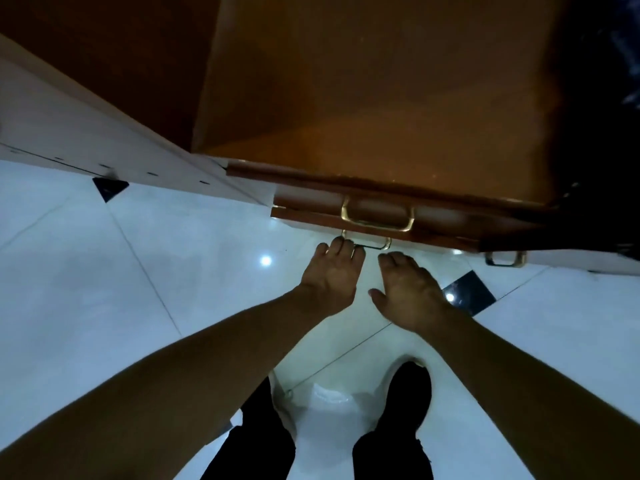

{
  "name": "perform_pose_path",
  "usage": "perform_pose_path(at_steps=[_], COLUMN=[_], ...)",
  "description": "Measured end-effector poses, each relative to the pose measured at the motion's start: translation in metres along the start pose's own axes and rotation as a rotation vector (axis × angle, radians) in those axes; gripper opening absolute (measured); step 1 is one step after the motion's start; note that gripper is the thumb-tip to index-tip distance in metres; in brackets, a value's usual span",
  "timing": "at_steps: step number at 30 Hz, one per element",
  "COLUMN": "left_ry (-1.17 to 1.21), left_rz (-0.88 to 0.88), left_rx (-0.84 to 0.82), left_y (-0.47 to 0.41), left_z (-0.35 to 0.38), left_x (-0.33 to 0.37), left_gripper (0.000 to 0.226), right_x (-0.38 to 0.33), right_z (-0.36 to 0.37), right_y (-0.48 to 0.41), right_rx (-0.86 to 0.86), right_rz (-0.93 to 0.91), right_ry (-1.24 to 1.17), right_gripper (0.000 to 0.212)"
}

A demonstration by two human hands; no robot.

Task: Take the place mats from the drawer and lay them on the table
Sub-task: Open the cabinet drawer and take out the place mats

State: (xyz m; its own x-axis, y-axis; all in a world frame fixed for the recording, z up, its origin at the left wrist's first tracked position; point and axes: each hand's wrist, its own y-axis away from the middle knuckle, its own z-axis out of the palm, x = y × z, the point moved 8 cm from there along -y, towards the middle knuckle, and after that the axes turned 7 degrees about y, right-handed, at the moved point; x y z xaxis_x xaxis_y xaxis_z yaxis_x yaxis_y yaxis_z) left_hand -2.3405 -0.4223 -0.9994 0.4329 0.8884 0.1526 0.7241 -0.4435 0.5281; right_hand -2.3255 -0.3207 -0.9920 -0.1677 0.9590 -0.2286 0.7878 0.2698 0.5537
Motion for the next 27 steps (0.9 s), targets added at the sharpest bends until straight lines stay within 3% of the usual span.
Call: perform_pose_path(at_steps=[9,17,27], left_ry=[-0.053,0.009,0.051], left_rz=[0.078,0.063,0.077], left_rx=[-0.081,-0.075,-0.139], left_y=[-0.033,-0.031,0.033], left_z=[0.037,0.042,0.088], left_x=[-0.011,-0.013,0.006], left_gripper=[0.065,0.067,0.072], right_x=[0.003,-0.002,-0.032], right_z=[0.035,0.044,0.091], right_y=[-0.045,-0.057,0.004], right_rx=[-0.043,-0.058,-0.146], right_rz=[-0.017,-0.009,0.061], right_ry=[-0.048,-0.051,-0.093], right_gripper=[0.077,0.076,0.078])
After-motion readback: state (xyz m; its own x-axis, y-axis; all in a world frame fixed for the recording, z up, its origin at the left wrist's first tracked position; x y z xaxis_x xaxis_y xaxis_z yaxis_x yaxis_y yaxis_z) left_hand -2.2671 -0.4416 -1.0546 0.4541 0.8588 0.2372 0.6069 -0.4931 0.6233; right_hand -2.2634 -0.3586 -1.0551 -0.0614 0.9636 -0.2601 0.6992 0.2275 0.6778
